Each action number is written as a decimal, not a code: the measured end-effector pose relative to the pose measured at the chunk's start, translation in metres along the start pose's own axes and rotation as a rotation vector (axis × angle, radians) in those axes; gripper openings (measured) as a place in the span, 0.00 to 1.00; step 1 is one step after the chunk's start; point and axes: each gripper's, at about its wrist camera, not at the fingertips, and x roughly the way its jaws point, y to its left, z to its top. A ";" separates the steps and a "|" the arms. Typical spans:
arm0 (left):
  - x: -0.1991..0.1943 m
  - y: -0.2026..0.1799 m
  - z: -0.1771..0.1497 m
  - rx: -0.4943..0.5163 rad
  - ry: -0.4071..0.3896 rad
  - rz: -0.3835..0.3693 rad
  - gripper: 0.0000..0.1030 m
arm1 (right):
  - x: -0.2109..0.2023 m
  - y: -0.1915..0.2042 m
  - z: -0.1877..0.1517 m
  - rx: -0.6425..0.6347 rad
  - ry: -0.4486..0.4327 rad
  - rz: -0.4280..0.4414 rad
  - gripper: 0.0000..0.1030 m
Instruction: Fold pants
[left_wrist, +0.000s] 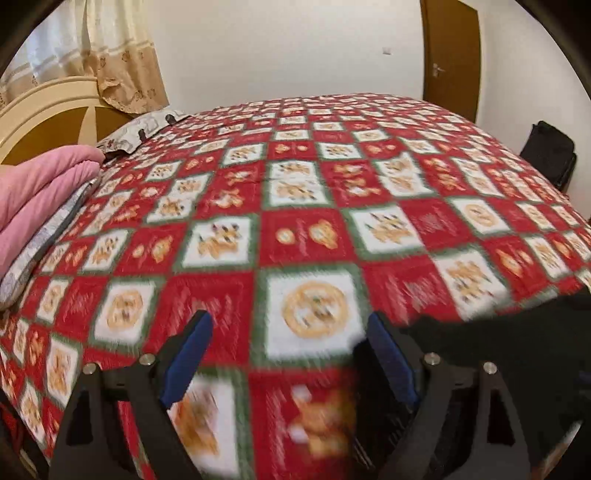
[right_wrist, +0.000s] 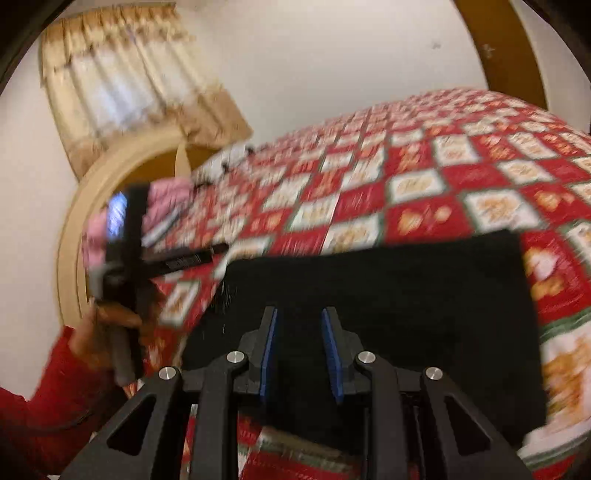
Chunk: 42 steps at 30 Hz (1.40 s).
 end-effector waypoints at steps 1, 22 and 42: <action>-0.003 -0.005 -0.007 0.004 0.010 -0.012 0.86 | 0.004 0.002 -0.005 -0.001 0.016 -0.012 0.25; 0.004 -0.046 -0.049 -0.006 0.124 -0.140 0.91 | -0.020 -0.059 -0.018 0.075 -0.020 -0.338 0.92; -0.029 -0.024 -0.025 -0.119 0.000 -0.383 0.19 | -0.049 -0.023 0.021 -0.012 -0.050 -0.259 0.30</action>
